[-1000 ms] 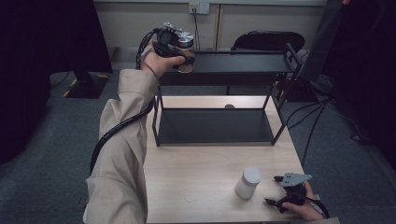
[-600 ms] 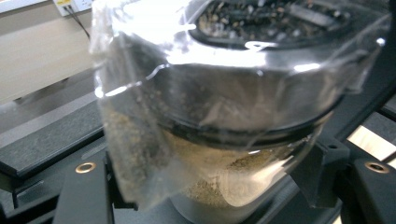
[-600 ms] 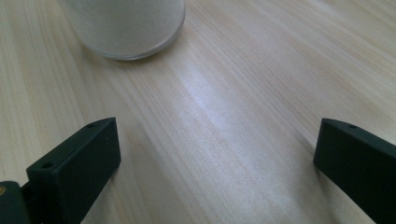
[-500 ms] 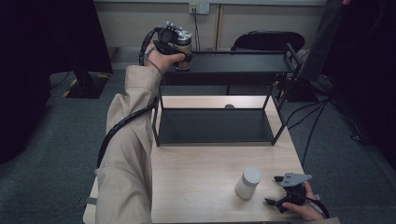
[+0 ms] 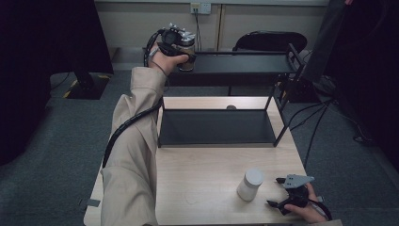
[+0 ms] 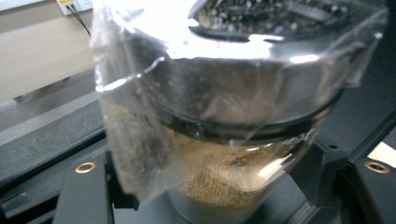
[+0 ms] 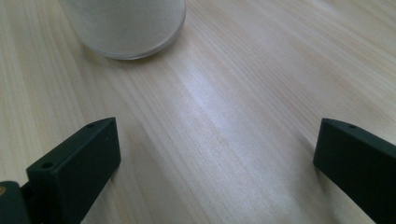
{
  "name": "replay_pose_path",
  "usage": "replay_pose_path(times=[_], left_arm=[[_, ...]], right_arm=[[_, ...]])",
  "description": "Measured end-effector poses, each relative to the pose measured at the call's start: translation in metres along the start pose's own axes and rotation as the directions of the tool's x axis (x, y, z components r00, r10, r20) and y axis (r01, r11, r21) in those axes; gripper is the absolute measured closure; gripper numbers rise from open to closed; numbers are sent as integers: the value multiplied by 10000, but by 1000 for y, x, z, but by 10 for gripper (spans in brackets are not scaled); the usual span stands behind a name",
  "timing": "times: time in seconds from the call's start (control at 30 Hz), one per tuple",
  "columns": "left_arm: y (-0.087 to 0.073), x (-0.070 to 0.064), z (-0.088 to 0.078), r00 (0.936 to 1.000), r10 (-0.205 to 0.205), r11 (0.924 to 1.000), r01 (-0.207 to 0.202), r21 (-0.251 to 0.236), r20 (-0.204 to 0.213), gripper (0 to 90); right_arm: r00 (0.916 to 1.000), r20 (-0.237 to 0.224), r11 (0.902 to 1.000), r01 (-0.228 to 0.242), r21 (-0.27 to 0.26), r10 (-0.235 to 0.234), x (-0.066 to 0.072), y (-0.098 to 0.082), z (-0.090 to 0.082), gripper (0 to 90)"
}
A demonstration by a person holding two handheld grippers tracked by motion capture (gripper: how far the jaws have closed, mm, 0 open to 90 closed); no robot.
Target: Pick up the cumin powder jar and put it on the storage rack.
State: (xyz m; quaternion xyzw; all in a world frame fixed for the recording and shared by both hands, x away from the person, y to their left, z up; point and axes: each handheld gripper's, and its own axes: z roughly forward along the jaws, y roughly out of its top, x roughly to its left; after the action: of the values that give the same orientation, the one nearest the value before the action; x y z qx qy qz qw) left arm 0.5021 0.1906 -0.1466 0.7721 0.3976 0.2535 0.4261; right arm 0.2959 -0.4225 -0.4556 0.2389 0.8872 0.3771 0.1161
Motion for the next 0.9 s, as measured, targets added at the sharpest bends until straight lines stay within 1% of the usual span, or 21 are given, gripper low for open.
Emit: replay_pose_path(times=[0.13, 0.17, 0.47, 0.73, 0.8, 0.83, 0.9], left_arm=[[-4, 1, 1, 9998, -209, 9997, 208, -153, -41, 307], [-4, 1, 1, 9998, -175, 9997, 175, -144, -30, 307], [-8, -2, 1, 9994, -325, 9991, 320, -283, -151, 306], [-9, -4, 0, 9995, -210, 9994, 204, -291, -222, 302], [-9, -5, 0, 9995, -105, 9997, 98, -227, -304, 292], [-9, -6, -1, 9993, -117, 9998, 110, -183, -367, 275], [-11, -7, -1, 9987, -282, 9993, 272, -238, -421, 247]], right_arm=[[10000, 1, 10000, 1, -2, -1, 0, 0, 0, 0], [10000, 0, 10000, -1, -1, 1, 0, 0, 0, 0], [10000, 1, 10000, -3, 1, 3, 0, 0, 0, 0], [10000, 0, 10000, -2, 0, 2, 0, 0, 0, 0], [10000, 1, 10000, 0, 1, 0, 0, 0, 0, 0], [10000, 0, 10000, -3, 1, 3, 0, 0, 0, 0], [10000, 0, 10000, -2, 0, 2, 0, 0, 0, 0]])
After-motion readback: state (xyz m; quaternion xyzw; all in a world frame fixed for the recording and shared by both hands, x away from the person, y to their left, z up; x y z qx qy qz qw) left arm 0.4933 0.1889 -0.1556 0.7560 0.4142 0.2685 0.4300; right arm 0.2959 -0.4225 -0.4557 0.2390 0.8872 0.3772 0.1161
